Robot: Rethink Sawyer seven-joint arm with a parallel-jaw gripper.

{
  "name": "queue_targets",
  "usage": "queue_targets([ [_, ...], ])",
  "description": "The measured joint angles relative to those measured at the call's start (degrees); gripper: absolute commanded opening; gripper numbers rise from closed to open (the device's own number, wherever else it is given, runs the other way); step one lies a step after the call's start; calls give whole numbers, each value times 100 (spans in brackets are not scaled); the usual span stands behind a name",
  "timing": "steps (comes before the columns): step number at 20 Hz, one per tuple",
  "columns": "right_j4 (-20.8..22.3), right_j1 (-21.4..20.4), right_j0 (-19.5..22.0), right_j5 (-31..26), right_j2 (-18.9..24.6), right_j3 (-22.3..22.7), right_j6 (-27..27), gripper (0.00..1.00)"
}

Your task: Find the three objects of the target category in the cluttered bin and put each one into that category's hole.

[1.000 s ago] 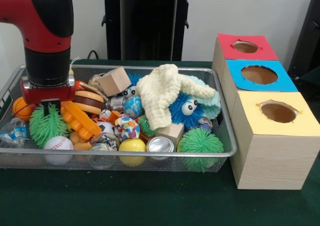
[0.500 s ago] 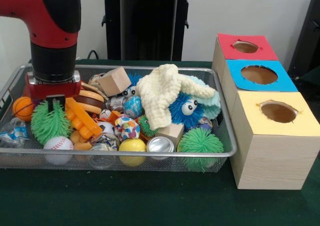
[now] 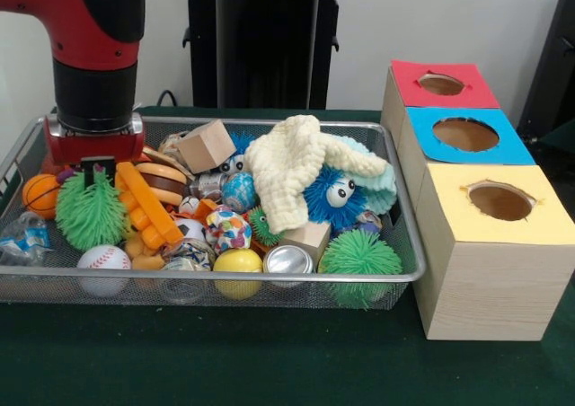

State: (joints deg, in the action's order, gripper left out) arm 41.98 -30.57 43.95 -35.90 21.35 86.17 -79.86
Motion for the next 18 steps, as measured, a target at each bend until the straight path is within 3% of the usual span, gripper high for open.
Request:
queue_targets([
  [18, -188, -80, 3, -194, -33, 19, 0, 0],
])
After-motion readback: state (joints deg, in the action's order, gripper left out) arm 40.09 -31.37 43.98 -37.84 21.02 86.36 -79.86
